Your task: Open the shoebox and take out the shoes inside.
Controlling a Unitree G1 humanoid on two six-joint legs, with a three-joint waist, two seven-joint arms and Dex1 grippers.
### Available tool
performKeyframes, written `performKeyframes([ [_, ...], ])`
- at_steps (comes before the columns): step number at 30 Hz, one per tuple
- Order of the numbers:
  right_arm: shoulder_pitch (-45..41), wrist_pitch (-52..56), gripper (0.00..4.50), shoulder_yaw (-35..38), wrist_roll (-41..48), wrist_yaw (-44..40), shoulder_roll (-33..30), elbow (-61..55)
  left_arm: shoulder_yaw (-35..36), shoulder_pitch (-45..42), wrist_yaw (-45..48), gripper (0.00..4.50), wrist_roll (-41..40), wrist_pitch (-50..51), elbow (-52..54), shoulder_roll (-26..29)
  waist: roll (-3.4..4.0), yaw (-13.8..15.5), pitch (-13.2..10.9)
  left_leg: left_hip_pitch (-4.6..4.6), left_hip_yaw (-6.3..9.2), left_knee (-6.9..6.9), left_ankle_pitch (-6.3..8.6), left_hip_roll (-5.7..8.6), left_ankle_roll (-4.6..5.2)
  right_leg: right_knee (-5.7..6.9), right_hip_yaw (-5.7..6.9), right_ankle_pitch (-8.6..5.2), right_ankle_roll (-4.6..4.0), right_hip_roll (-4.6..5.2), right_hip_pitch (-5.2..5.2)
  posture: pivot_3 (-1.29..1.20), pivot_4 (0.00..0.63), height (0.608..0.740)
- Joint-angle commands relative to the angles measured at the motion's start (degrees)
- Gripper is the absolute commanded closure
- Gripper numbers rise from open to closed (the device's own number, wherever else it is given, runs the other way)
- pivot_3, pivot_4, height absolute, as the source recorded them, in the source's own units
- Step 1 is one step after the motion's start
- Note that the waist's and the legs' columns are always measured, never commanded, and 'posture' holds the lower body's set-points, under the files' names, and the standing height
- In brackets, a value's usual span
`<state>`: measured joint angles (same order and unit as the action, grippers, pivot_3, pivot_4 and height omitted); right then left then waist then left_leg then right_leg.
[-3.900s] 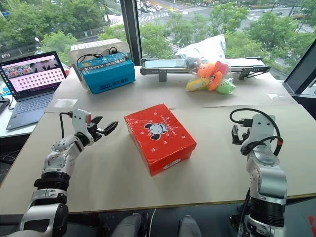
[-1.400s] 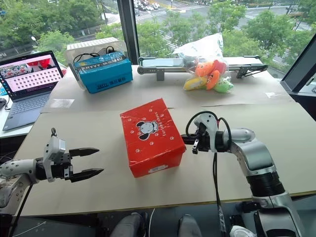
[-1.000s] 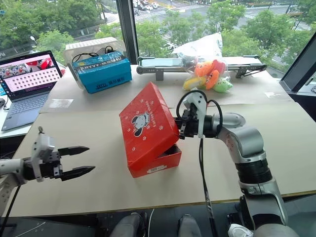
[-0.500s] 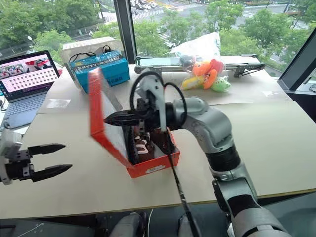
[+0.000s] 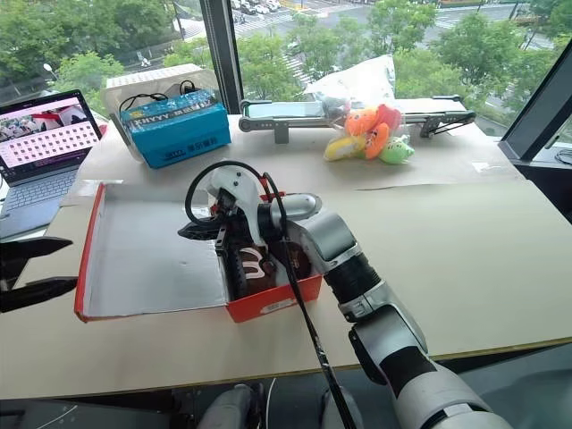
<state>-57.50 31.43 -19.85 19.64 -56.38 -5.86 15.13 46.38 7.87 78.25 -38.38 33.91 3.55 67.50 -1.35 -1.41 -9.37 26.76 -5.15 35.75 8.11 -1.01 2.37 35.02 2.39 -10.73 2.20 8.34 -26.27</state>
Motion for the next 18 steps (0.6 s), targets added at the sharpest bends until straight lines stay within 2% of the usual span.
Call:
performKeyframes([
  [1, 0.3, -1.3, 4.46, 0.9, -0.5, -0.3, 0.3, -1.1, 2.1, -0.7, 2.1, 0.00, 0.6, -1.0, -0.5, 1.7, 0.00, 0.0, 0.0, 0.00, -0.01, -0.01, 0.00, 0.00, -0.01, -0.01, 0.00, 0.01, 0.01, 0.01, 0.00, 0.00, 0.150, 0.736],
  [8, 1.8, 1.5, 4.46, 3.6, 0.9, 0.4, -2.4, -6.0, -3.6, -2.2, 0.8, 0.00, -2.5, 1.0, 5.8, -1.5, -0.01, 0.0, 0.0, 0.01, -0.01, -0.04, 0.02, -0.03, -0.04, -0.02, -0.01, 0.02, -0.01, 0.01, -0.01, 0.00, 0.150, 0.736],
  [13, 2.6, 13.5, 4.46, 8.9, 3.3, 5.0, -9.9, -16.6, -12.0, -3.8, -2.9, 0.00, -3.5, 1.1, 11.9, -6.6, -0.05, 0.6, 0.0, 0.09, -0.02, -0.02, 0.01, -0.03, -0.06, -0.02, 0.00, 0.05, -0.03, 0.03, -0.03, 0.00, 0.150, 0.736],
  [18, 2.3, 28.1, 4.46, 12.4, 4.0, 13.1, -13.7, -24.6, -15.8, -6.3, -5.3, 0.00, -3.4, 1.0, 12.9, -8.7, -0.07, 0.4, 0.0, 0.09, -0.05, -0.01, 0.00, -0.07, -0.07, 0.00, -0.02, 0.11, -0.12, 0.03, -0.01, 0.00, 0.150, 0.736],
])
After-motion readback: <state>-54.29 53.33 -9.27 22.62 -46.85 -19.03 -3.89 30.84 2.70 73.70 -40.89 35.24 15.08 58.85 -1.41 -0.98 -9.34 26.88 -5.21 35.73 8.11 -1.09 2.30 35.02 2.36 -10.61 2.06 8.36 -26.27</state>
